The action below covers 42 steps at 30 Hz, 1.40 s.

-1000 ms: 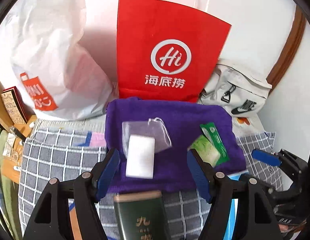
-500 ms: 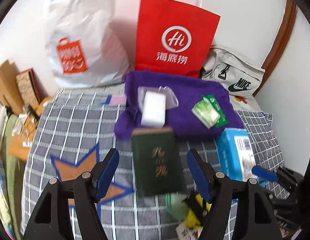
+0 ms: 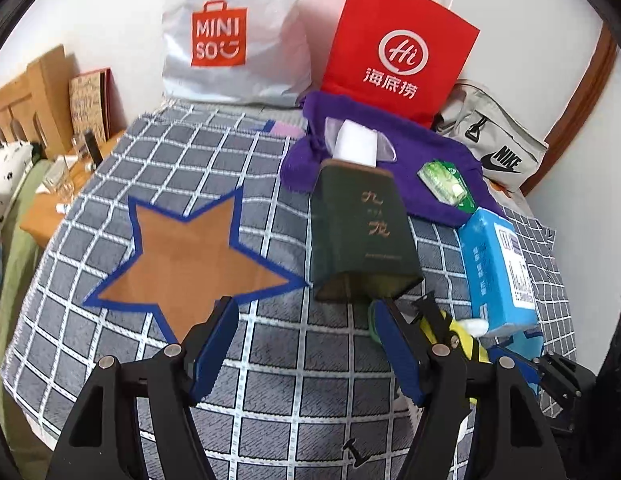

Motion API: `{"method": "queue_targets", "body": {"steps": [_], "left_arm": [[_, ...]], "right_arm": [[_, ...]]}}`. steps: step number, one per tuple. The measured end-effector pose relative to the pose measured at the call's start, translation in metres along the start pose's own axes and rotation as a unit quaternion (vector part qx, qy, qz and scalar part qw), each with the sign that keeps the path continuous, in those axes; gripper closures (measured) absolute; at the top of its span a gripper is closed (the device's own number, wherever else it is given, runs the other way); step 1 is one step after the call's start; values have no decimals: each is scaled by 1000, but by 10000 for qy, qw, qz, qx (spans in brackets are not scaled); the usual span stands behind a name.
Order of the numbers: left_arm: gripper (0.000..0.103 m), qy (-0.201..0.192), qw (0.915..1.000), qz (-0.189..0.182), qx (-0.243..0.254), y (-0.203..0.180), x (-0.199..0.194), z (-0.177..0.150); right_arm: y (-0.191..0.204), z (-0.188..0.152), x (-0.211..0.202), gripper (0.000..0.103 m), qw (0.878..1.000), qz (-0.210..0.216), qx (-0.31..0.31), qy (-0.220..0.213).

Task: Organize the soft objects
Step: 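Move the left tool toward the white snack packet while the right tool hovers over the yellow bag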

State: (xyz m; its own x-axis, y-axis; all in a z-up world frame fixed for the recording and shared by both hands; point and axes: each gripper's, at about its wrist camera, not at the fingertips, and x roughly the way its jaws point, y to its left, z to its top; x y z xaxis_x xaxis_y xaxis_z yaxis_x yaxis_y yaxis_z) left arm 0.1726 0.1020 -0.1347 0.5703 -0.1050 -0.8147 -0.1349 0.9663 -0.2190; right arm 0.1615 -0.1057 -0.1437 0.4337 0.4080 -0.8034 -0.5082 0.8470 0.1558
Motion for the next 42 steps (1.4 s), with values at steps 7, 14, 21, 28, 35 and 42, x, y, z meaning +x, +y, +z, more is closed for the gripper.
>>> {"method": "queue_targets", "body": {"steps": [7, 14, 21, 28, 35, 42], "left_arm": [[34, 16, 9999, -64, -108, 8, 1, -2], [34, 59, 9999, -110, -35, 4, 0, -7], [34, 64, 9999, -86, 92, -5, -7, -13], [34, 229, 9994, -135, 213, -20, -3, -23], [36, 536, 9972, -419, 297, -34, 13, -39], [37, 831, 9935, -617, 476, -49, 28, -52]], "right_arm": [[8, -3, 14, 76, 9999, 24, -58, 150], [4, -3, -3, 76, 9998, 110, 70, -118], [-17, -8, -29, 76, 9989, -127, 336, -301], [-41, -26, -56, 76, 9970, -449, 519, -367], [-69, -52, -53, 76, 9939, -876, 666, 63], [-94, -69, -22, 76, 9914, -708, 1037, 363]]}}
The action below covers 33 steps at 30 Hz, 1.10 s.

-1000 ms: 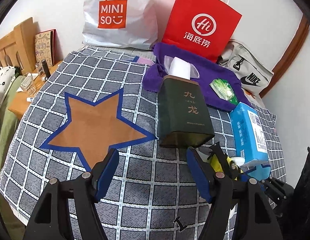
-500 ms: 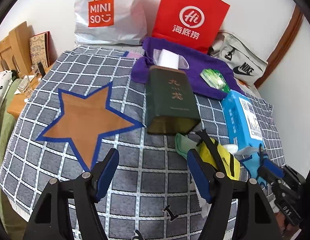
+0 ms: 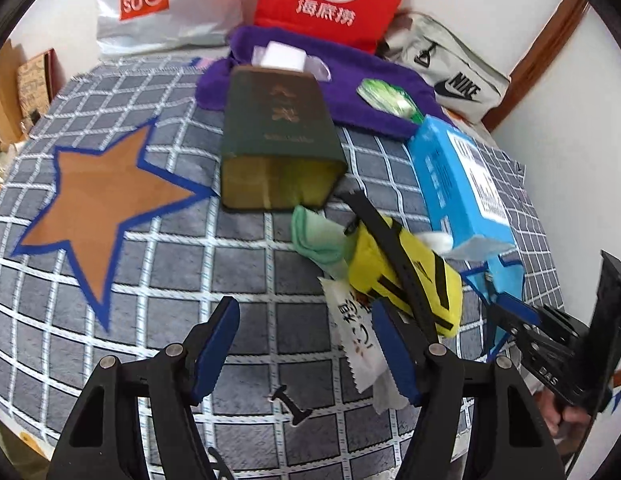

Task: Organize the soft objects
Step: 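Lower the left tool onto the white snack packet and close it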

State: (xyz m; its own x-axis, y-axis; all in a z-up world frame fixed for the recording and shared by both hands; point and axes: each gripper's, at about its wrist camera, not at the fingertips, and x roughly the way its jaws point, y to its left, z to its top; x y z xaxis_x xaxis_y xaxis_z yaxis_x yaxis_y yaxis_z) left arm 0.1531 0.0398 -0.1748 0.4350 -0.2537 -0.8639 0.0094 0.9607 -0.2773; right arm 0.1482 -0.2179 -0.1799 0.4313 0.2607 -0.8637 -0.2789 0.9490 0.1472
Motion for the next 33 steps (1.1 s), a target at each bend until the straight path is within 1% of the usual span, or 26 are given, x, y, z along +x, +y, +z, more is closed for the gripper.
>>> {"method": "queue_targets", "body": {"steps": [2, 3, 5, 6, 7, 8, 12, 14, 15, 16, 17, 18, 19, 20, 22, 25, 27, 33], "left_arm": [[41, 62, 9999, -78, -69, 0, 5, -2], [41, 83, 9998, -129, -96, 1, 6, -2], [43, 124, 9993, -299, -182, 3, 9, -3], [44, 119, 9991, -345, -207, 2, 10, -3], [45, 117, 9990, -371, -216, 3, 10, -4], [46, 123, 9990, -381, -214, 2, 12, -4], [53, 179, 9990, -378, -165, 0, 16, -5], [58, 192, 9987, -451, -129, -2, 16, -6], [60, 196, 9986, -474, -105, -3, 17, -6], [65, 190, 9986, -497, -71, -5, 17, -6], [73, 187, 9985, -506, -42, -6, 17, -6], [77, 204, 9985, -507, -21, -6, 19, -6], [83, 203, 9986, -495, -25, -7, 19, -6], [88, 176, 9986, -493, -27, -7, 19, -6], [92, 93, 9987, -499, -11, -5, 14, -6], [94, -37, 9981, -615, -31, -2, 4, -6], [95, -119, 9983, -570, -22, -1, -1, -6], [97, -430, 9980, -458, -73, 6, -25, -6]], "right_arm": [[-3, -2, 6, 76, 10000, 32, 15, 42], [-4, -3, 7, 75, 10000, 20, -15, 53], [-5, -7, 8, 74, 9998, -51, -113, 122], [-6, -8, 8, 70, 9998, -39, -134, 127], [-6, -10, 7, 62, 9998, 6, -152, 152], [-6, -11, 7, 60, 9997, 35, -163, 173], [-1, -15, 7, 59, 9998, -88, -171, 112], [1, -17, 8, 62, 9996, -196, -178, 43], [3, -17, 8, 66, 9994, -272, -202, 18], [4, -18, 9, 71, 9990, -381, -237, -16], [5, -18, 9, 72, 9987, -433, -255, -37], [5, -19, 8, 79, 9987, -454, -240, -71], [4, -19, 8, 82, 9989, -430, -184, -87], [2, -18, 8, 82, 9990, -411, -148, -96], [2, -18, 6, 82, 9990, -396, -151, -111], [2, -18, 2, 82, 9994, -298, -102, -129], [3, -18, -2, 82, 9995, -246, -81, -168], [9, -14, -19, 82, 9990, -278, -132, -335]]}}
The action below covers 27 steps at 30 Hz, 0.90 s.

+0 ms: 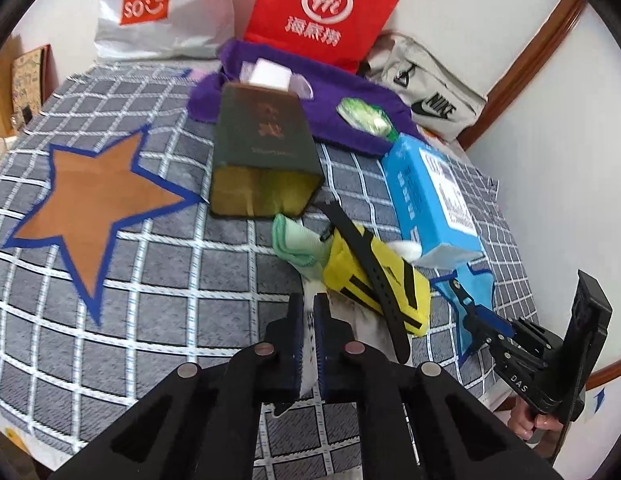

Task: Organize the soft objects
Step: 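Lower the left tool onto the white snack packet and close it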

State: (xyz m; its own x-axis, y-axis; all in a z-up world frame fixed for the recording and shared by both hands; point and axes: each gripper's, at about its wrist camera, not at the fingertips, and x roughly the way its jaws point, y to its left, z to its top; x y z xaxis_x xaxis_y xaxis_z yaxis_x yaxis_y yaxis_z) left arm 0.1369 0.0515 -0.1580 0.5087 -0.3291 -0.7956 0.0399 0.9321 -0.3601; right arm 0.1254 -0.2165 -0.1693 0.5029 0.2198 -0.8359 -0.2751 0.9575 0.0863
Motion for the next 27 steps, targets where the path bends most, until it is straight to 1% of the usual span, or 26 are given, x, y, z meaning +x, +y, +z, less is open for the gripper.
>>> {"method": "queue_targets", "body": {"steps": [3, 6, 12, 13, 14, 15, 16, 17, 18, 19, 20, 22, 25, 27], "left_arm": [[97, -163, 9998, 48, 35, -1, -12, 3], [98, -167, 9997, 154, 101, -3, -15, 3], [97, 265, 9979, 422, 425, -10, 7, -8], [92, 323, 9975, 457, 441, -10, 10, -10], [81, 389, 9969, 496, 462, -11, 15, -10], [75, 400, 9966, 518, 494, -11, 18, -11], [63, 391, 9963, 551, 540, -12, 21, -12], [55, 379, 9959, 560, 596, -12, 23, -13], [53, 358, 9956, 548, 670, -13, 25, -14], [47, 361, 9955, 523, 701, -13, 26, -15], [39, 411, 9952, 484, 750, -13, 29, -16], [36, 452, 9937, 537, 878, -15, 35, -17], [36, 603, 9891, 897, 1001, -13, 51, -20], [32, 512, 9877, 934, 1145, -16, 53, -20]], "right_arm": [[2, 3, -9, 82, 10000, 12, -7, -74], [4, 6, -16, 82, 9999, 57, -17, -120], [8, 5, -15, 82, 9999, 112, -74, -59], [7, 5, -14, 82, 9999, 119, -69, -42], [6, 4, -12, 82, 9999, 122, -56, -21], [5, 4, -11, 82, 9999, 124, -41, -2], [4, 4, -10, 82, 9999, 122, -30, 4], [2, 4, -9, 82, 9999, 124, -9, 14], [1, 4, -8, 82, 9999, 126, 1, 24], [0, 4, -7, 82, 9999, 121, 4, 34], [-2, 4, -6, 82, 9999, 102, 9, 50], [-4, 3, -3, 82, 9999, 82, 45, 80], [-7, 3, 2, 82, 9999, 78, 83, 110], [-8, 4, 5, 82, 9998, 73, 81, 146]]}}
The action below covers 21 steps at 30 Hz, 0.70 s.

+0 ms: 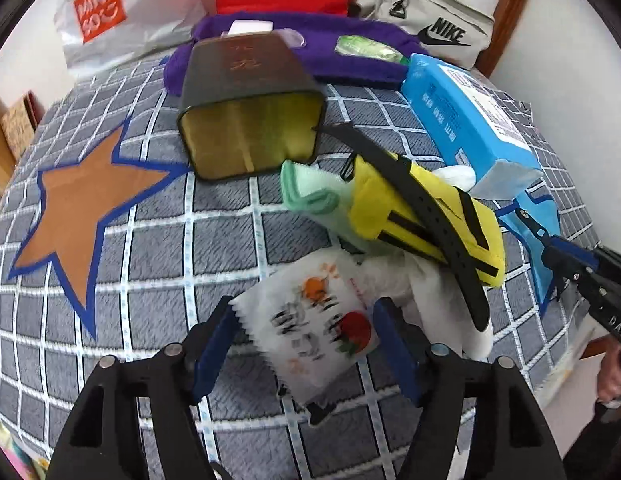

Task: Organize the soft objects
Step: 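Lower the left tool onto the white snack packet and close it, then lift and carry the snack packet with the left tool to the purple towel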

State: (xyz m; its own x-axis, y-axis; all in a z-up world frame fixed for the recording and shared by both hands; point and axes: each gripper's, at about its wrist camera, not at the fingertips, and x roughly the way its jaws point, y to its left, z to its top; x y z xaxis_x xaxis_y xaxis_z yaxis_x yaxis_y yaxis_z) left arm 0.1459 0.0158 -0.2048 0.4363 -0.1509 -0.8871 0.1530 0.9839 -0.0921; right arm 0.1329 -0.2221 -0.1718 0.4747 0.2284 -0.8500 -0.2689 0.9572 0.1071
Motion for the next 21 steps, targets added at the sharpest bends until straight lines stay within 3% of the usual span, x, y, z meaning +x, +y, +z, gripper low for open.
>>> {"method": "queue_targets", "body": {"steps": [4, 7, 10, 21], "left_arm": [[32, 5, 9995, 209, 256, -8, 4, 1], [41, -34, 9977, 452, 507, -14, 5, 1], [51, -64, 9976, 451, 515, -13, 3, 1], [63, -141, 9981, 419, 432, -9, -1, -3]], "right_arm": [[0, 4, 1, 82, 10000, 44, 17, -25], [6, 10, -9, 82, 9996, 165, -99, -206], [10, 17, -21, 82, 9986, 306, -160, -398], [10, 47, -41, 82, 9957, 287, -361, -799]]}}
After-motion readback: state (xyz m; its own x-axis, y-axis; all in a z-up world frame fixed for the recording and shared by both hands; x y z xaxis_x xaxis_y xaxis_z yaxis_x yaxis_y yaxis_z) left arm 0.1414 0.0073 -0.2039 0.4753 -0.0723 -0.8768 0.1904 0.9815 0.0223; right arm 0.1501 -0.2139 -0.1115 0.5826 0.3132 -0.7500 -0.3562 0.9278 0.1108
